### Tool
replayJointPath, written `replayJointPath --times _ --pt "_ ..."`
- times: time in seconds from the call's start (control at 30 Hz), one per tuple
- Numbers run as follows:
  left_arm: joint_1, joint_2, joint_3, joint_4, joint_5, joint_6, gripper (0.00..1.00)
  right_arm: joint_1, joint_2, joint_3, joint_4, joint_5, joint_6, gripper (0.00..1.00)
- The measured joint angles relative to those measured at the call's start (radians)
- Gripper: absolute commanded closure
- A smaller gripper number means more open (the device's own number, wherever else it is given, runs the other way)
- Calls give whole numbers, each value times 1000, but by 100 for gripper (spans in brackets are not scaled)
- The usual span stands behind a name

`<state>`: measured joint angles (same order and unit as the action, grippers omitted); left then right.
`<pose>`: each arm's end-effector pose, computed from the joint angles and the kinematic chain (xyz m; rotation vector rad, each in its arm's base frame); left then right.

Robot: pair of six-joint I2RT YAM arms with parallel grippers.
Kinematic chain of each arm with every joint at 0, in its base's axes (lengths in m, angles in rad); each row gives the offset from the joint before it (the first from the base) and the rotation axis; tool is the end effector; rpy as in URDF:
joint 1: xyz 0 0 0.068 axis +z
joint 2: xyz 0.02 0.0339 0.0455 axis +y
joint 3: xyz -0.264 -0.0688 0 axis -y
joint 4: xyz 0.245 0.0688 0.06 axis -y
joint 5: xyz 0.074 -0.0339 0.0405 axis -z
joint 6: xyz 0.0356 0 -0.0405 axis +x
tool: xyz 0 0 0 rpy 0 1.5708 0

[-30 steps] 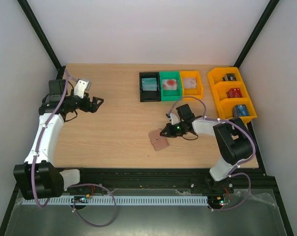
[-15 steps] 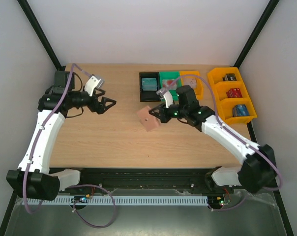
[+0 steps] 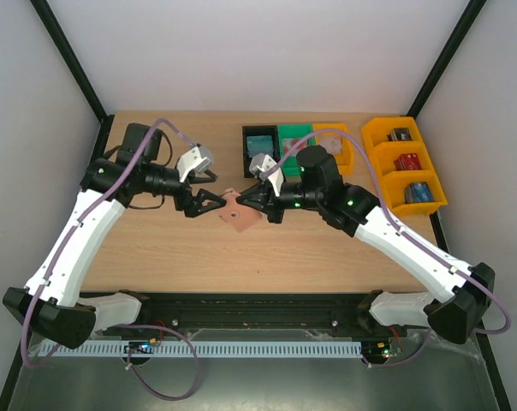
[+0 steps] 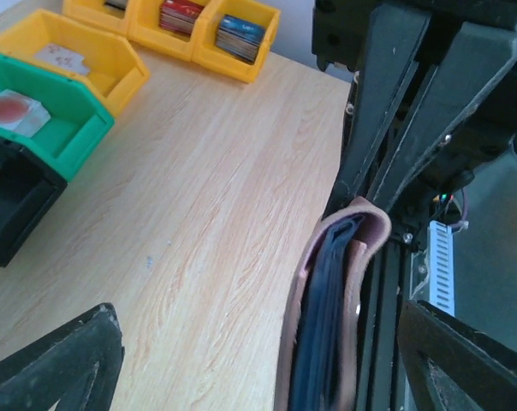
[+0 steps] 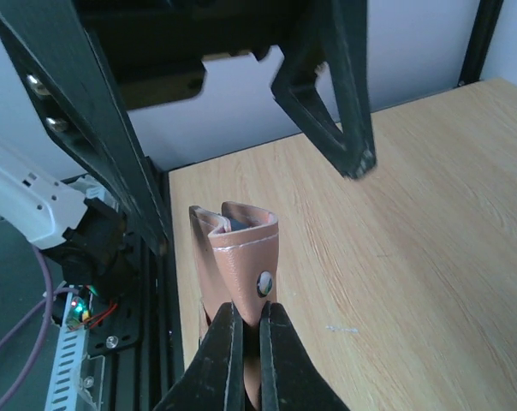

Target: Take the credit cards out of the card holder

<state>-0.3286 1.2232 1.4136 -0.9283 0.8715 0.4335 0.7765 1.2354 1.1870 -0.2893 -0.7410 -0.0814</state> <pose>0.2098 -0.1003 0.4018 1.1885 1.7976 -0.9324 0.1796 0.2101 0.3776 -1.2782 1.5250 1.1637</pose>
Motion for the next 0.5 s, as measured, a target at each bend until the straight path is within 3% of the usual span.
replayJointPath --times 0.1,0.17,0.3,0.37,0.4,0.47,0.5 --pt "-27 11 -1 -19 -10 26 57 3 1 11 -1 -25 -16 98" --pt "-36 14 -1 -29 -10 35 73 3 0 16 2 -33 -20 98" --pt "-49 14 -1 -44 22 63 97 0 0 16 2 -34 -21 98" --pt "-48 11 -1 -57 39 84 98 0 0 16 2 -38 -21 98" --pt "-48 9 -1 -63 46 88 98 0 -1 15 3 -41 -20 91" --pt "-48 7 -1 -71 59 99 98 1 -7 8 15 -47 -18 45" --pt "-48 7 -1 -76 63 107 98 2 -13 -3 29 -50 -13 35"
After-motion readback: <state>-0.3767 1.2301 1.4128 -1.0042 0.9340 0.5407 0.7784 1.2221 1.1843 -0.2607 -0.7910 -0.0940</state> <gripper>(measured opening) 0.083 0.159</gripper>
